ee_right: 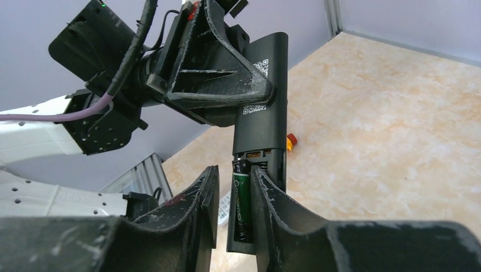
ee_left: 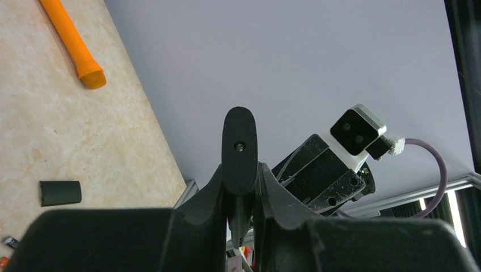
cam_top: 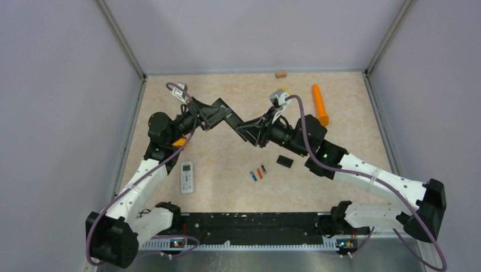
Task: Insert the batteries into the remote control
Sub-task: Load the battery into the remote control.
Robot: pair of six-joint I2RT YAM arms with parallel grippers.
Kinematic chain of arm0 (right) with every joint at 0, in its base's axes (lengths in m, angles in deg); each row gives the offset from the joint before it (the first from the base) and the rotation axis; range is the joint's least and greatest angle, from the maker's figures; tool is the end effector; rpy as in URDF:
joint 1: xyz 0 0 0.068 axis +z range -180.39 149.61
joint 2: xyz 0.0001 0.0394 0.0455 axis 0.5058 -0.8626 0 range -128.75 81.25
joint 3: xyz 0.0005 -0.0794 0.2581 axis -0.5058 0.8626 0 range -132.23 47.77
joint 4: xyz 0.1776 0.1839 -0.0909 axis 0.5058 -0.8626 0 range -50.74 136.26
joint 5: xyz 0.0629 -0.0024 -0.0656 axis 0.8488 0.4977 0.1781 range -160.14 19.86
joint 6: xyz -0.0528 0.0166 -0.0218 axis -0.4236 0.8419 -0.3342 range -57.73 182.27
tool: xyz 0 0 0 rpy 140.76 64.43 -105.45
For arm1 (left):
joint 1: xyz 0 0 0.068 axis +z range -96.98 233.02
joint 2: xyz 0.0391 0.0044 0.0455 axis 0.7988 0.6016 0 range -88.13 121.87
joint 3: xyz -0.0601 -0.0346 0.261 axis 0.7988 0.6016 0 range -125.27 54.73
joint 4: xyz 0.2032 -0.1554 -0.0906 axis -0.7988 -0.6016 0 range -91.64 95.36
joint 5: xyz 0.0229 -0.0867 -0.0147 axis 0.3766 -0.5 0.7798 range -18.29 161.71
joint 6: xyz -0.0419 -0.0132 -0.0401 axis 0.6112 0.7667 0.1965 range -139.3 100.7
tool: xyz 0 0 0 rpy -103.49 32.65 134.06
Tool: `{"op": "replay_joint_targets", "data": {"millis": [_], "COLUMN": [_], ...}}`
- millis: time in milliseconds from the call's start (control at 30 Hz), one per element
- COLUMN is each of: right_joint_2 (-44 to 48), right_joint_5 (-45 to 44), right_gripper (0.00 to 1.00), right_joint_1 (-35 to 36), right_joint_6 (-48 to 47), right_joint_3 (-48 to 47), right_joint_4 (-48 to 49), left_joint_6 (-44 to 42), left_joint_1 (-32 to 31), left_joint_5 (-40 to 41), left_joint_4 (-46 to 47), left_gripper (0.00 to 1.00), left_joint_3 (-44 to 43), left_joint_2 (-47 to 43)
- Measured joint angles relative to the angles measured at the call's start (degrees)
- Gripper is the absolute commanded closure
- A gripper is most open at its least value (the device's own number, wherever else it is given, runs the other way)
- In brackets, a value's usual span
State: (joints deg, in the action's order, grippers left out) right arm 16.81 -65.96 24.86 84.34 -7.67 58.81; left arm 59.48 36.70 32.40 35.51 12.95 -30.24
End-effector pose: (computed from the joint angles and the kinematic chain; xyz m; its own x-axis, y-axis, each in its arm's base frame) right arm 0.1606 0.2372 0.3757 -0.2909 0.2382 -0.9266 -0.8111 0.4523 0.3709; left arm 0.2301 -0.0961 0.3476 -0.7465 -0.5723 -0.3395 0.3855 0.0439 -0.9217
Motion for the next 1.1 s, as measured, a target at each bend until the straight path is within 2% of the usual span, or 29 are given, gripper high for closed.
{"op": "replay_joint_targets", "data": {"millis": [167, 333, 500, 767, 900, 1100], "right_joint_2": [1.1, 1.6, 1.7, 3.2, 4.3, 3.3], "right_joint_5": [-0.2, -0.4, -2.5, -10.4, -12.1, -10.8], "right_gripper": [0.61, 0.46, 0.31, 0.10, 0.02, 0.01], "right_joint_1": [0.2, 0.2, 0.1, 0.1, 0.1, 0.1], "right_joint_6": [0.0, 0.7, 3.7, 20.4, 29.4, 38.2], "right_joint_3": [0.0, -0.2, -3.0, -5.0, -1.7, 3.0], "right_joint_4": [-0.2, -1.0, -6.9, -16.5, -15.5, -10.1], "left_joint_6": [1.0, 0.9, 0.3, -3.9, -5.1, -5.4], "left_joint_1": [0.0, 0.0, 0.0, 0.0, 0.0, 0.0], "left_joint_5": [0.0, 0.0, 0.0, 2.1, 3.0, 3.2], "left_joint_4": [0.7, 0.8, 1.2, 1.1, 1.1, 1.1], "left_gripper": [1.00, 1.00, 1.00, 1.00, 1.00, 1.00], "left_joint_3": [0.0, 0.0, 0.2, 0.2, 0.2, 0.2], "left_joint_2": [0.2, 0.5, 0.7, 0.7, 0.7, 0.6]}}
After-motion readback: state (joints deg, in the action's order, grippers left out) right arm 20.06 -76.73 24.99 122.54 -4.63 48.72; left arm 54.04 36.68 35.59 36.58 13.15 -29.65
